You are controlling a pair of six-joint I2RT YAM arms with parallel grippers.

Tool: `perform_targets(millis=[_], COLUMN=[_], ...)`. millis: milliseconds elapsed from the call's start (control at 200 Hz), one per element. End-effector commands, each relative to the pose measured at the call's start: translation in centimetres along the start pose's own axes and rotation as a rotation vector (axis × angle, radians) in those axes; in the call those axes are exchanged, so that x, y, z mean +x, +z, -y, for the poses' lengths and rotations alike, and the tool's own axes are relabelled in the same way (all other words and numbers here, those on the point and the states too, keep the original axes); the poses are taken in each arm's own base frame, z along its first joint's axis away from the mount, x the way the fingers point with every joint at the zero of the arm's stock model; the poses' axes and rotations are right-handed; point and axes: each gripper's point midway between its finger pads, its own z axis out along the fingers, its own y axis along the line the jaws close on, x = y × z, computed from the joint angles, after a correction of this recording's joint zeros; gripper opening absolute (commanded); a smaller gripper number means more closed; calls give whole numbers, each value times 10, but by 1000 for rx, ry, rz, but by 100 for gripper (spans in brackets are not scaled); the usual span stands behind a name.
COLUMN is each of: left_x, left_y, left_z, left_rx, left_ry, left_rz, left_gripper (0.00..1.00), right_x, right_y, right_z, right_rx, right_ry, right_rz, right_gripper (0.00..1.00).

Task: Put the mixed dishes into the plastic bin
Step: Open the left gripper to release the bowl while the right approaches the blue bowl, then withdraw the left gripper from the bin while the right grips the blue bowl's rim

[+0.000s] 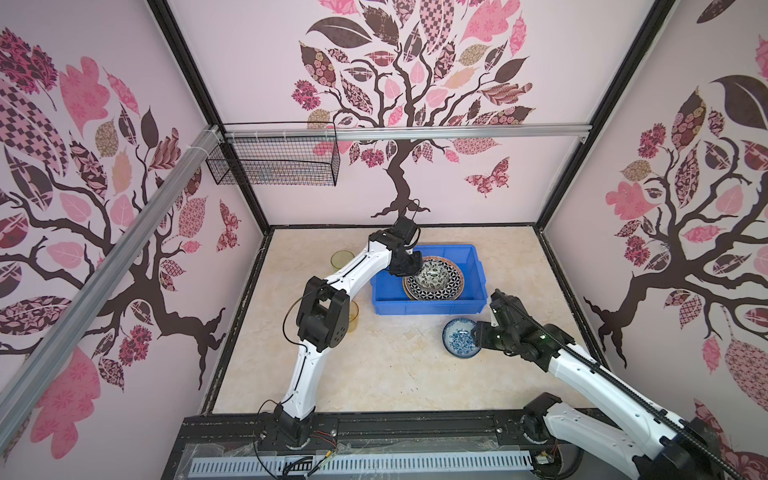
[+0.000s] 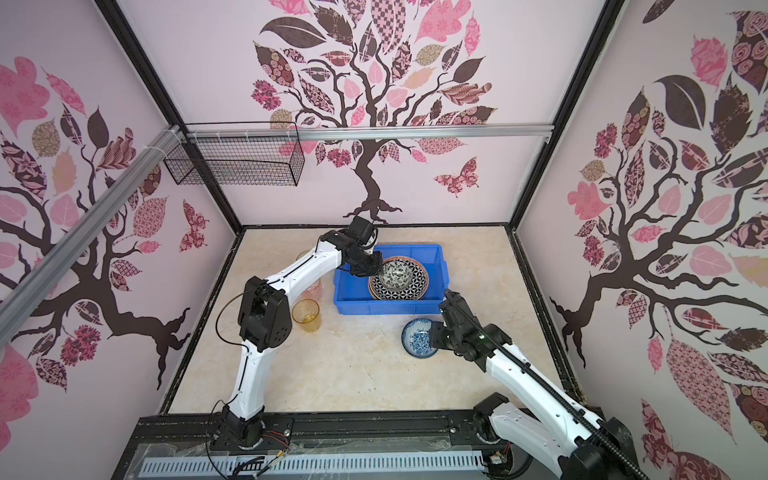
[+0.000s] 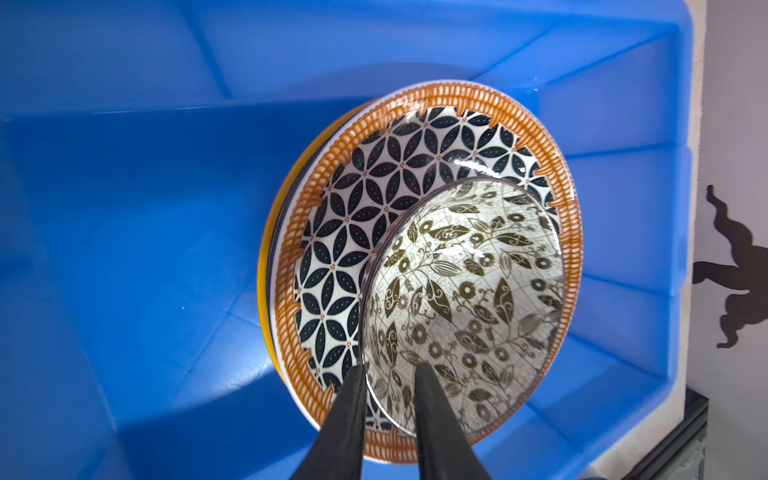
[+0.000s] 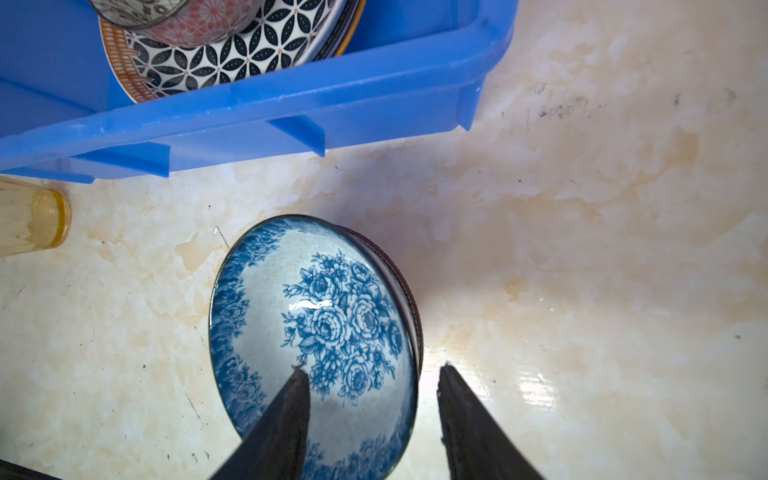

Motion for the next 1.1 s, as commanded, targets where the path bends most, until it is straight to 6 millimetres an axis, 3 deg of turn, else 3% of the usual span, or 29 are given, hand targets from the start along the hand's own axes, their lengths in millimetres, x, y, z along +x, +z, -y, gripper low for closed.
perform_targets(millis=[0, 85, 600, 1096], left_x=[-7, -12, 5, 37], left_y=[-27, -43, -101, -103], left_z=[1, 3, 0, -27], left_rx=[23, 32, 32, -36], left_ry=[5, 7, 20, -3], left_rz=[49, 83, 164, 148], left_gripper=[25, 25, 26, 26], right_x=[-3, -3, -6, -11], right_y=[0, 2, 10, 19], right_z=[-2, -2, 7, 6], right_rx=[7, 12, 71, 85], right_ry=[0, -3, -24, -43], right_rz=[4, 3, 16, 16], right_gripper=[53, 52, 48, 38])
